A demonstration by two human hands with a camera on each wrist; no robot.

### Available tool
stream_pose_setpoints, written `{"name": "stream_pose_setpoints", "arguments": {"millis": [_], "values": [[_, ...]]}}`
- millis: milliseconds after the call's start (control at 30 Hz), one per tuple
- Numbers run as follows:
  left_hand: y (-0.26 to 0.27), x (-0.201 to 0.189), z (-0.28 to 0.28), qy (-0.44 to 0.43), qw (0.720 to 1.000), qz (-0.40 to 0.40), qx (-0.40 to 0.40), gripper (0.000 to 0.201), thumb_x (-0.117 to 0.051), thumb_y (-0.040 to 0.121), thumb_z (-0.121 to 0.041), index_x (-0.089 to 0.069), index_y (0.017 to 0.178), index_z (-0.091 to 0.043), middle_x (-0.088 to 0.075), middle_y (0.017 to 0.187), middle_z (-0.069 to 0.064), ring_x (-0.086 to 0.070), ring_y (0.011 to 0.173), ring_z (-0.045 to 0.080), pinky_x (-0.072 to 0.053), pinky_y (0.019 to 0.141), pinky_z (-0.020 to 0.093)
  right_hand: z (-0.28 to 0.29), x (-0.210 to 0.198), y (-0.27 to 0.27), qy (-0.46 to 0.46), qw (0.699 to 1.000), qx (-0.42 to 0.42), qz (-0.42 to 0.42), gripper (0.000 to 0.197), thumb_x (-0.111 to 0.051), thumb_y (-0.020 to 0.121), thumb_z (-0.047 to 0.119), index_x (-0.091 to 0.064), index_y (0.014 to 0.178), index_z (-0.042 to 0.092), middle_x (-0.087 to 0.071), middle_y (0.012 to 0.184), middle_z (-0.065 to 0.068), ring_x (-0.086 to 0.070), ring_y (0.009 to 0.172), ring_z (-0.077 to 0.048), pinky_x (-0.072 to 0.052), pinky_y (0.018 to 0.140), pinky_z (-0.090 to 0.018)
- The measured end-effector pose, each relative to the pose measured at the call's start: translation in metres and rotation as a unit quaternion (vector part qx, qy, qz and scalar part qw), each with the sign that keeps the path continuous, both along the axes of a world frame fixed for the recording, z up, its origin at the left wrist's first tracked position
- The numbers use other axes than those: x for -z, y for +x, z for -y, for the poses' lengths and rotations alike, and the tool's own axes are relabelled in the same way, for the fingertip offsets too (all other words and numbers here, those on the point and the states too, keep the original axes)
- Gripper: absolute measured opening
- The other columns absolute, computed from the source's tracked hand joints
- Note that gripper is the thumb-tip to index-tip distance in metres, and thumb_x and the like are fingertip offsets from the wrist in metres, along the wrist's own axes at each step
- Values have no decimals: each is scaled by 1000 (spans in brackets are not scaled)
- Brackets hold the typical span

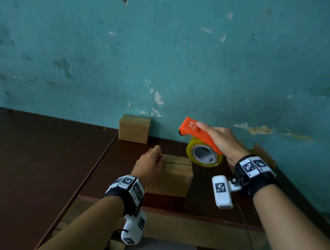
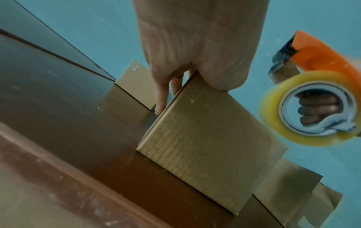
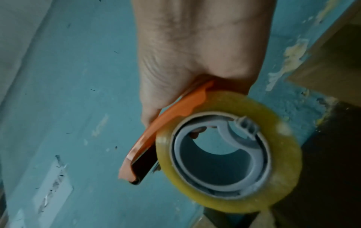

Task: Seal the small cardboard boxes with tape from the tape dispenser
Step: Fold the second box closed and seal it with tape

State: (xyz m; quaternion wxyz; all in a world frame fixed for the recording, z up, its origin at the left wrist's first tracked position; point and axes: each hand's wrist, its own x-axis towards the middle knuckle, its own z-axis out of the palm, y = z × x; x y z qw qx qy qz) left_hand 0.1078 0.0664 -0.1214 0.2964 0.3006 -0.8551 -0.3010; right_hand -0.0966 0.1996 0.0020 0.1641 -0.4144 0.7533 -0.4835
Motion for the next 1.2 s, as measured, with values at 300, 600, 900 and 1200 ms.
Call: {"name": "stream_pose_setpoints", "arguments": {"millis": [300,600,900,1200], "values": [[-2,3,-1,-14,1000,13,-18,9,-49,105,-31,-50,104,-22,-62,106,-3,-61,91,24,-49,80,45,37,5,23,78,993,-88,-14,66,-79,66,80,-64,70,16,-66,68,-11,-66,62,-26,-53,71,-36],[4,-12,6,321,941,-104,16,19,-55,106,-33,-69,97,-24,-73,113,9,-68,101,27,-57,86,46,56,3,30,134,980,-87,-120,68,-70,77,82,-45,56,23,-53,61,-7,-54,50,-20,-44,64,-32],[4,-34,12,440,877,-191,-34,60,-35,109,-54,-58,68,-17,-73,106,12,-63,95,21,-40,71,30,58,4,28,142,979,-83,-123,66,-72,80,79,-48,55,22,-55,53,-1,-56,45,-17,-47,64,-31],[-6,-35,25,411,889,-203,9,47,-52,98,-46,-75,122,-13,-76,117,12,-66,119,28,-46,110,47,62,2,28,156,975,-81,-137,69,-72,74,84,-46,53,23,-52,51,0,-53,45,-19,-45,64,-33]]}}
